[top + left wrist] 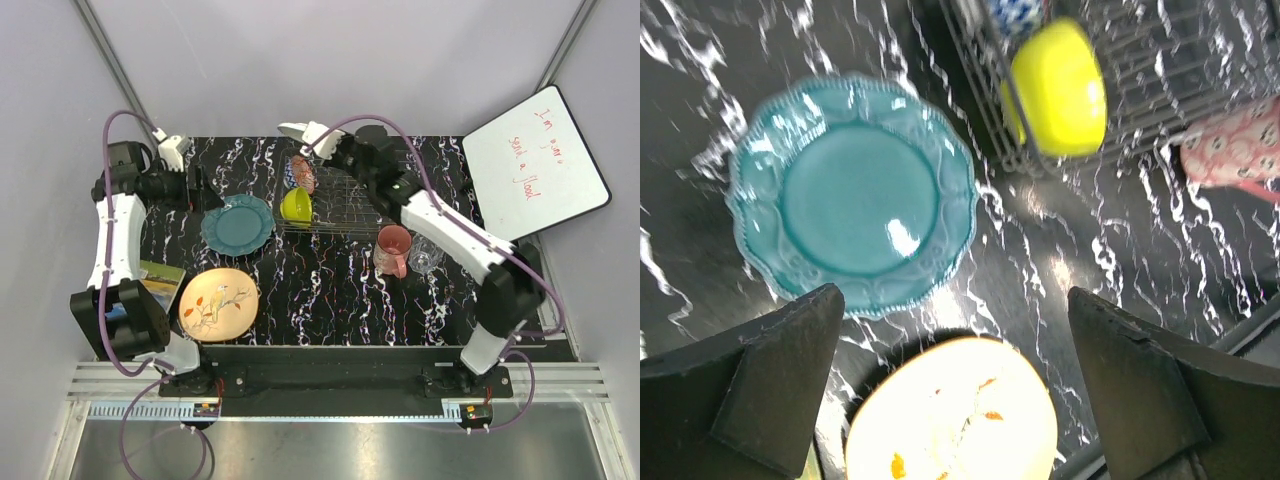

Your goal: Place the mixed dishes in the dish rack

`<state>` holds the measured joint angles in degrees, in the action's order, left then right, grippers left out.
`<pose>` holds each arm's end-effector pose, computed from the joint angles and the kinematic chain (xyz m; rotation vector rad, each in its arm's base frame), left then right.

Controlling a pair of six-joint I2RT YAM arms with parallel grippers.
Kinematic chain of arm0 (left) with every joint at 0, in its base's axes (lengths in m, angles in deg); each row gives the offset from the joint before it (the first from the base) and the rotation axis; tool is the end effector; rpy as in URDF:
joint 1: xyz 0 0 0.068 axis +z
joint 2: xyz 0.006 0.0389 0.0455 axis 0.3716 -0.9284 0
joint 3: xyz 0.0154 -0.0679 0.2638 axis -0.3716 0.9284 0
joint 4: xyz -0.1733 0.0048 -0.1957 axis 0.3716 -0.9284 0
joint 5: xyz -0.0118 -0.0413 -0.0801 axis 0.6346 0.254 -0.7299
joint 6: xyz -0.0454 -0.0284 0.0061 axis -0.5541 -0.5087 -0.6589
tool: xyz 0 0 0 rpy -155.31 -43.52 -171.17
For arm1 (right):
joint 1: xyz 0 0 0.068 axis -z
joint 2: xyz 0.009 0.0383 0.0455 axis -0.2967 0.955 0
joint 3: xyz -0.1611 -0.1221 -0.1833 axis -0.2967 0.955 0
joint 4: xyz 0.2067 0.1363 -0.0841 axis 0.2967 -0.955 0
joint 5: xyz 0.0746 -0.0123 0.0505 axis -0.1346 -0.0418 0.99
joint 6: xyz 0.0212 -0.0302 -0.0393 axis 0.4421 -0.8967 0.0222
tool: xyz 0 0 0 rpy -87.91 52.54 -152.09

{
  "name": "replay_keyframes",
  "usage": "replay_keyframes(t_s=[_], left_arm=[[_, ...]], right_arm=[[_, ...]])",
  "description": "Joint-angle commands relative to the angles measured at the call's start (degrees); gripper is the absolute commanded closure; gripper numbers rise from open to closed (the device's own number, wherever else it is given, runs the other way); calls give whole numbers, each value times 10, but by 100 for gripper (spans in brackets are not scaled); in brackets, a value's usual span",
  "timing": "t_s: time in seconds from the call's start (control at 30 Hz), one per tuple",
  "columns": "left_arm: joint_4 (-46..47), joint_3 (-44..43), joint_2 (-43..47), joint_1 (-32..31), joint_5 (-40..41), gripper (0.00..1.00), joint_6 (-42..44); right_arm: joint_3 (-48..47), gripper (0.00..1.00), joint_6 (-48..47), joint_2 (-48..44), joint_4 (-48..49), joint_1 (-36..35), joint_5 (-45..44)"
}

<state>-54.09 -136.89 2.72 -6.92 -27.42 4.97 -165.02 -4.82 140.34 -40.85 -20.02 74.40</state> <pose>0.3030 0.0555 0.3443 0.3042 2.2374 -0.6488 0.3277 0.2445 0.3834 -1.1257 1.2977 -0.2655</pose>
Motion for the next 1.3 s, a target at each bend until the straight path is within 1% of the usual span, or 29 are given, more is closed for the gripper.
replay_keyframes(t_s=[0.0,0.17,0.27,0.53,1.03,1.27], left_arm=[[10,18,12,3,-13,4,29],[10,17,-10,9,-20,6,35],[11,11,-24,15,-28,7,33],[16,-2,-55,22,-45,9,30],[36,7,-83,28,-61,11,33],[41,15,-91,32,-66,12,32]], right_arm=[[-68,100,-127,61,126,26,-24],[-73,100,-132,90,127,54,13],[-72,100,-114,95,124,69,34],[-47,100,-103,104,122,75,61],[-59,100,-78,158,130,75,63],[-45,100,-60,159,122,75,63]])
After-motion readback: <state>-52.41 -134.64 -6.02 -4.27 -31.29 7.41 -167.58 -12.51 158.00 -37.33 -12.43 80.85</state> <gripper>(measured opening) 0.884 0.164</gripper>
